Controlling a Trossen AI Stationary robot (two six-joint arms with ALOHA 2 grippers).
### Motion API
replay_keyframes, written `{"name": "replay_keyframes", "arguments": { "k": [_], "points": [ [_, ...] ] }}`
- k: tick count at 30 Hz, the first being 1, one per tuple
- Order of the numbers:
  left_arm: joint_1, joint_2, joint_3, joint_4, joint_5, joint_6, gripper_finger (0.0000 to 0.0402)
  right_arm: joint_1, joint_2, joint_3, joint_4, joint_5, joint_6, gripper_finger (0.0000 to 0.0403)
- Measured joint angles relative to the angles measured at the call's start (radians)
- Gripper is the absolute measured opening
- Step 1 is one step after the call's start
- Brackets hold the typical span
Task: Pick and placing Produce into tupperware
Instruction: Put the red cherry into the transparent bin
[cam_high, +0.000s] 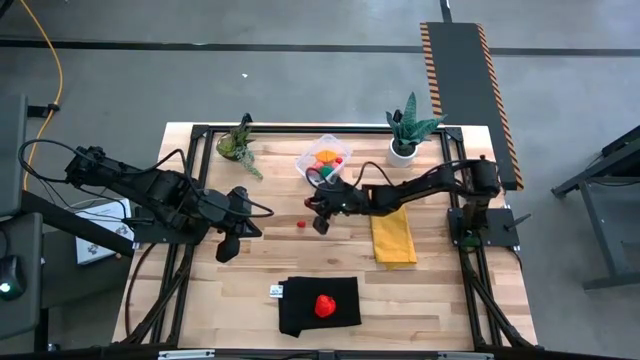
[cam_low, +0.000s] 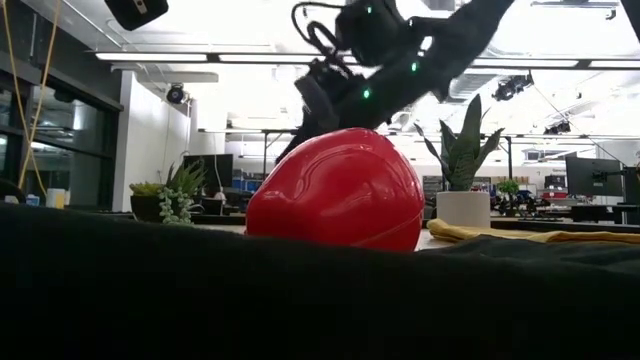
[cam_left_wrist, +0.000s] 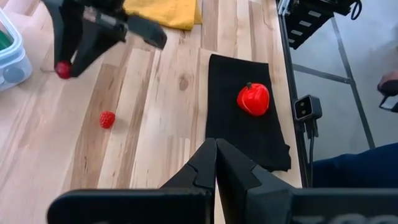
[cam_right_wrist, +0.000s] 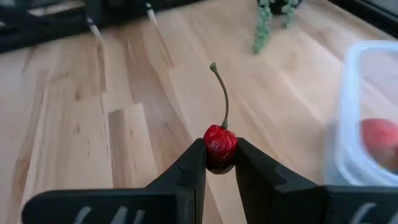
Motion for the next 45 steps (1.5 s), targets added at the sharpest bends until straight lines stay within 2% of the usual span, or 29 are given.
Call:
{"name": "replay_keyframes", "arguments": {
  "k": [25,35,45],
  "points": [
    [0.0,0.0,0.0,-0.002,-0.006,0.0,0.0001,-0.099,-0.24,0.225,-0.437,0.006,0.026,0.0058],
    [0.0,0.0,0.0,-0.001,-0.02,0.001,0.0001,-0.135,-0.252,0.43,-0.662,0.01,0.016,0.0058],
    [0.0,0.0,0.0,-0.001,-0.03,0.001,0.0001,-0.244,-0.251,0.646,-0.97,-0.001,0.021,0.0058]
  ]
}}
